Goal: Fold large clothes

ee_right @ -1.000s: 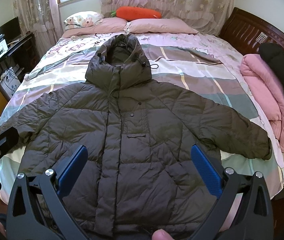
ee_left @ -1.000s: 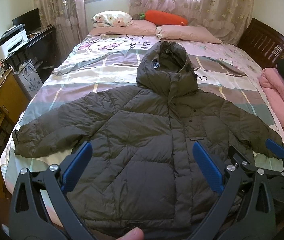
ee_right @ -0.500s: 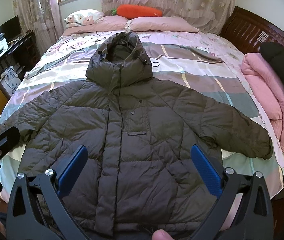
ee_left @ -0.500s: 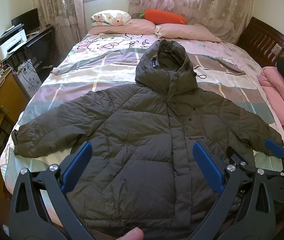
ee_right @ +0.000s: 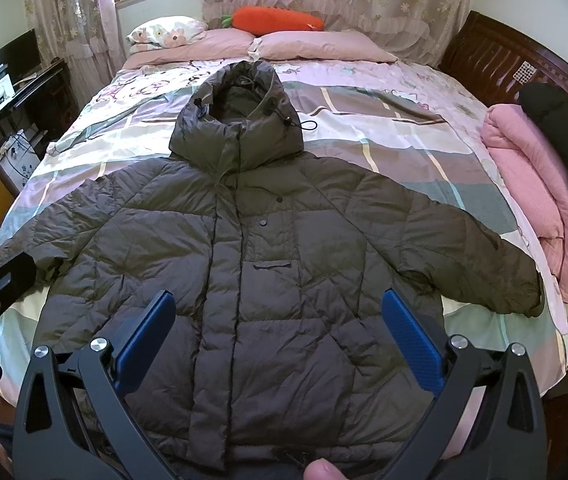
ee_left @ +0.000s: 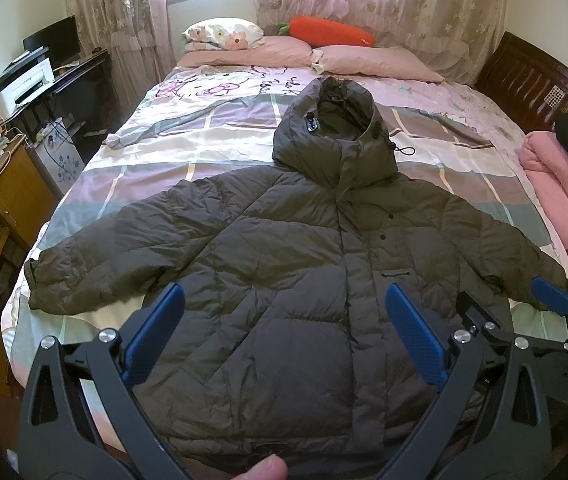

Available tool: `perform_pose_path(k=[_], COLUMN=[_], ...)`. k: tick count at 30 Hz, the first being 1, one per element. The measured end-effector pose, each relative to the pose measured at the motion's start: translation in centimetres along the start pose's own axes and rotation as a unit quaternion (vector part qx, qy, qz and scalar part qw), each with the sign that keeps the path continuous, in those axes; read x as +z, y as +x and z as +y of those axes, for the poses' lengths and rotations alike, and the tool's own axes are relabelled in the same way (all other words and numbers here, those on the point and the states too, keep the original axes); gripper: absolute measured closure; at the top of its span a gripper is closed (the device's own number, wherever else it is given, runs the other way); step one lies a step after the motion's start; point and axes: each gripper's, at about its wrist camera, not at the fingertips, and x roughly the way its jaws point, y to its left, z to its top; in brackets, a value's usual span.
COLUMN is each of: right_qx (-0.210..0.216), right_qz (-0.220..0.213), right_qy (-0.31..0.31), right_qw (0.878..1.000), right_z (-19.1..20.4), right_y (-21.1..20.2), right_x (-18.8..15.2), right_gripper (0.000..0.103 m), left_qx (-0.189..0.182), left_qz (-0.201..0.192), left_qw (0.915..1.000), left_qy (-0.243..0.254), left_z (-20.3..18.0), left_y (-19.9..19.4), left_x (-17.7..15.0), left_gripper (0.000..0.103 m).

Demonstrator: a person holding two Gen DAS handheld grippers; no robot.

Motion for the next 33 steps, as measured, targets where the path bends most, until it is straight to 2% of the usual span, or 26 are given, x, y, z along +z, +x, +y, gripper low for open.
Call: perform_pose_path(k=[29, 33], right_qx=[-0.001, 0.006], right_qz=[0.000, -0.006], right_qy=[0.001, -0.002], right_qw=[1.000, 1.000], right_z=[-0.2, -0.1], right_y=[-0.8, -0.7], right_x=[0.4, 0.3], right_gripper=[0.001, 0.001], left_qx=[0.005, 0.022], left_qz=[0.003, -0.002], left_qw=[1.0000, 0.9998], left_qy=[-0.003, 0.003], left_z=[0.5, 0.8], left_y=[-0.1, 0.4], left_x=[-0.1, -0.3], left_gripper=[0.002, 0.002])
